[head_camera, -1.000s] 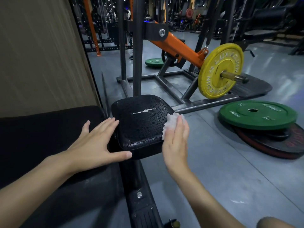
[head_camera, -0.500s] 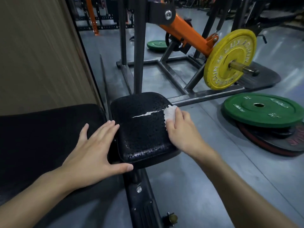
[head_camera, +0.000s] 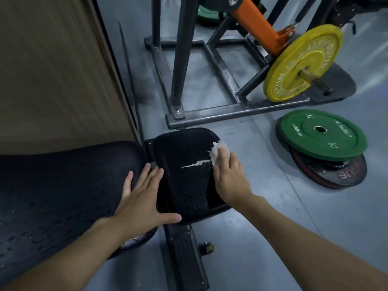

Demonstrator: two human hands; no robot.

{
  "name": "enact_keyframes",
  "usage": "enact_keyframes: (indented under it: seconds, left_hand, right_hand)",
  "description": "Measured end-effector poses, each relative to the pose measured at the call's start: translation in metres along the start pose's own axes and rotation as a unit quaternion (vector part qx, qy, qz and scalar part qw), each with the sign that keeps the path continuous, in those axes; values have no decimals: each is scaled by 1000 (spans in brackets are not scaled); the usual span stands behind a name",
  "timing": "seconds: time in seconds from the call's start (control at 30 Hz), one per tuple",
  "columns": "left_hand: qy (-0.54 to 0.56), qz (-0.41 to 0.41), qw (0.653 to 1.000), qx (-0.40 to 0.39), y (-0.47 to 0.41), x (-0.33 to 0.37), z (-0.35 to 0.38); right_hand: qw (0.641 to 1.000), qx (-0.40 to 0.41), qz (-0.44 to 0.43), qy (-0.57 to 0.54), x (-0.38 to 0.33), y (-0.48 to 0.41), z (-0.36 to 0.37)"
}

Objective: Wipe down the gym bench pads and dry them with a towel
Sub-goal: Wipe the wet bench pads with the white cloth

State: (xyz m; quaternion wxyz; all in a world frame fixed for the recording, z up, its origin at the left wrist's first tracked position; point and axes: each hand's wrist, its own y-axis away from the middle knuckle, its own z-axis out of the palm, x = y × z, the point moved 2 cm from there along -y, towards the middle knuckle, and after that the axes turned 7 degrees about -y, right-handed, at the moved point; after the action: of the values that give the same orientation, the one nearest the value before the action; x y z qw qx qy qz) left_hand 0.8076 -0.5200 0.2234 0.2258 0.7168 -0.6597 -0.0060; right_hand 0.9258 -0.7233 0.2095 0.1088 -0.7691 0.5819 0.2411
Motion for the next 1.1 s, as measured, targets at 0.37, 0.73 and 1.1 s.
enact_keyframes:
  seconds: [0.37,0.73,1.1]
  left_hand:
    - [-23,-18,999,14,-3,-1,3]
    - [-11,-159,987,17,13,5,5]
    - [21,-186,982,14,23,1,7]
  right_hand:
    - [992,-60,-58,90,-20,-73,4]
    - [971,-139,-139,138,-55,-119,11]
    - [879,-227,-347,237,-117,-113,51]
